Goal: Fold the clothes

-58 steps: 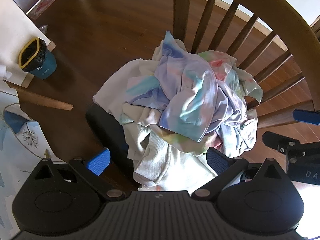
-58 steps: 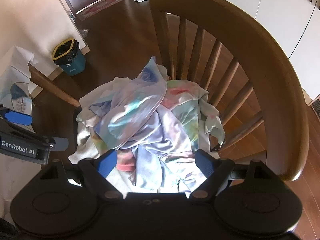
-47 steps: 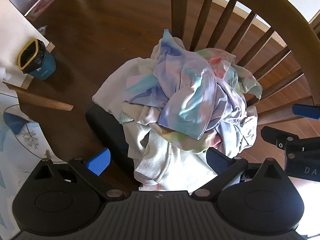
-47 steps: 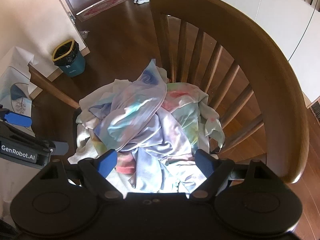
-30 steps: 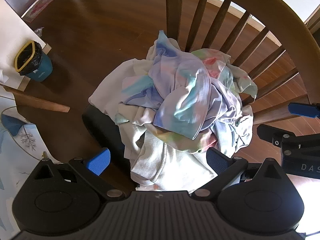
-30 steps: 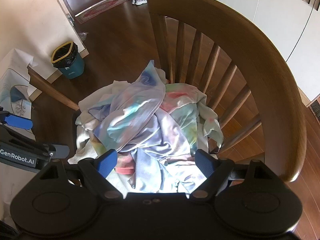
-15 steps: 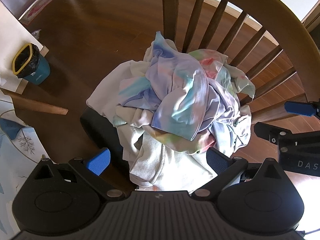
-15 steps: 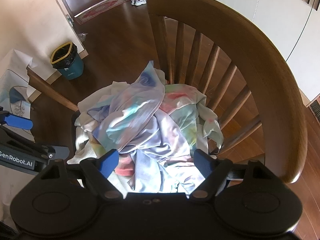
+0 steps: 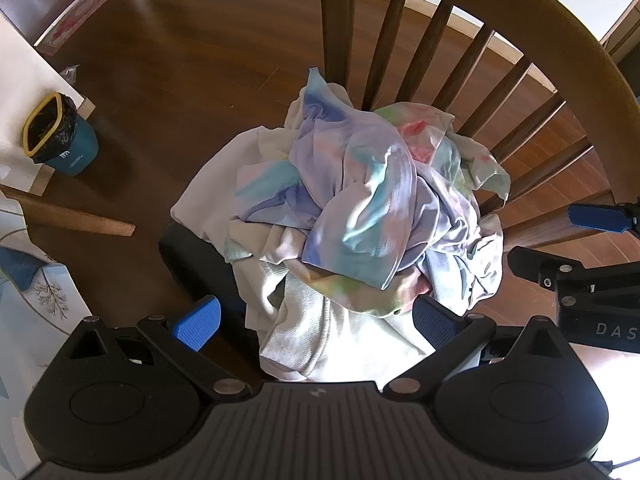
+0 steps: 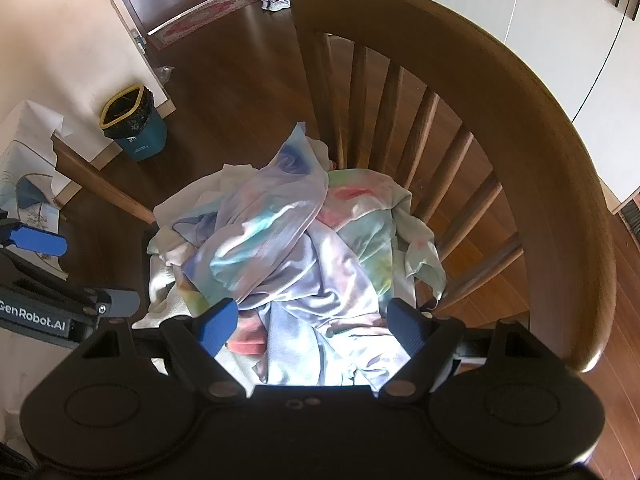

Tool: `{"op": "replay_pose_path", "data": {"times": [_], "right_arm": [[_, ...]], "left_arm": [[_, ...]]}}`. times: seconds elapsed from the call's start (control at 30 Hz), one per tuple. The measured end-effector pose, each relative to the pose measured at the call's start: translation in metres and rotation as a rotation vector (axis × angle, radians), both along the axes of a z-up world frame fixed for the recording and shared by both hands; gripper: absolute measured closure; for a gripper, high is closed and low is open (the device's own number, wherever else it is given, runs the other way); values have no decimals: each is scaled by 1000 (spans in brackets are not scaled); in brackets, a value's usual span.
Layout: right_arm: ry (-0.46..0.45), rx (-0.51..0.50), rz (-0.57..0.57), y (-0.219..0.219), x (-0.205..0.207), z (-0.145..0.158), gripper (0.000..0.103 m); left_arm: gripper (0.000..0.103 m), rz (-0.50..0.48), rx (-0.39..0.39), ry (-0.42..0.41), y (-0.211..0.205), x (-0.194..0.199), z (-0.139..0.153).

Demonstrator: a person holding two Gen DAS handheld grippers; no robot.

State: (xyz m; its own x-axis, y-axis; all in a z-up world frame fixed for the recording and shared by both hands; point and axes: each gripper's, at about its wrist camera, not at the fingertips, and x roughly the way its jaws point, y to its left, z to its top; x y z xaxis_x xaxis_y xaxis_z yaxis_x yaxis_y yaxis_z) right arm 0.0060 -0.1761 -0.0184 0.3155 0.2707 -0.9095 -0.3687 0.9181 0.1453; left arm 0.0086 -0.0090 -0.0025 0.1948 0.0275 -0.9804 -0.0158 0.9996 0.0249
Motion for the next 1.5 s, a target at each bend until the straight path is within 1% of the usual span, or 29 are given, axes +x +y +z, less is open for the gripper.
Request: {"op": "replay_pose_path", "data": {"times": [0.1, 0.23, 0.4, 0.5, 0.57, 0.67, 0.77, 0.87, 0.93, 1.0, 1.03, 1.07, 1.1, 1.13, 1.17, 1.2, 1.23, 1.3, 1.33, 1.4, 1.5], "right_arm": [[1, 4, -5, -1, 1, -2, 0], [5, 5, -9, -3, 3, -5, 0], [16, 4, 9, -6, 6, -12, 0], [10, 2, 43, -4, 12, -22, 0], [20, -1, 64, -1, 17, -35, 0], [50, -9, 94, 6, 23, -60, 0], [70, -3, 107, 16, 28, -81, 0], [84, 4, 118, 28, 38, -100, 0], [90, 13, 121, 31, 46, -107, 0], [108, 38, 119, 32, 51, -115, 0], [120, 53, 121, 31, 52, -117, 0], [133, 74, 123, 29, 53, -119, 0], [154, 103, 115, 27, 54, -118, 0], [175, 133, 106, 24, 55, -118, 0], [187, 148, 97, 24, 56, -115, 0], [179, 140, 109, 25, 54, -110, 0], [169, 131, 122, 25, 51, -106, 0], [132, 105, 162, 27, 43, -94, 0], [118, 101, 174, 26, 40, -87, 0], [99, 104, 188, 21, 35, -72, 0], [46, 104, 212, 16, 24, -45, 0]], "left_arm": [[1, -2, 7, -17, 1, 3, -1], [1, 6, -7, -47, 4, 11, -3], [1, -39, -36, -47, 5, 25, -12], [1, -87, -69, -25, 7, 46, -31], [1, -114, -85, -1, 8, 60, -46], [1, -99, -78, 36, 7, 81, -72], [1, -99, -103, 43, 3, 96, -94], [1, -107, -130, 74, -1, 104, -115], [1, -116, -140, 92, -2, 105, -127], [8, -117, -150, 100, -2, 104, -135], [10, -112, -162, 99, 0, 104, -137], [15, -106, -174, 97, 3, 104, -137], [28, -105, -185, 93, 4, 104, -135], [37, -105, -196, 90, 4, 103, -134], [48, -106, -204, 87, 4, 102, -131], [66, -106, -202, 82, 4, 101, -127], [75, -103, -207, 80, 5, 100, -124], [81, -80, -228, 83, 10, 98, -113], [82, -87, -226, 78, 10, 95, -105], [88, -120, -224, 45, 12, 89, -87], [91, -111, -246, -18, 18, 77, -56]]}}
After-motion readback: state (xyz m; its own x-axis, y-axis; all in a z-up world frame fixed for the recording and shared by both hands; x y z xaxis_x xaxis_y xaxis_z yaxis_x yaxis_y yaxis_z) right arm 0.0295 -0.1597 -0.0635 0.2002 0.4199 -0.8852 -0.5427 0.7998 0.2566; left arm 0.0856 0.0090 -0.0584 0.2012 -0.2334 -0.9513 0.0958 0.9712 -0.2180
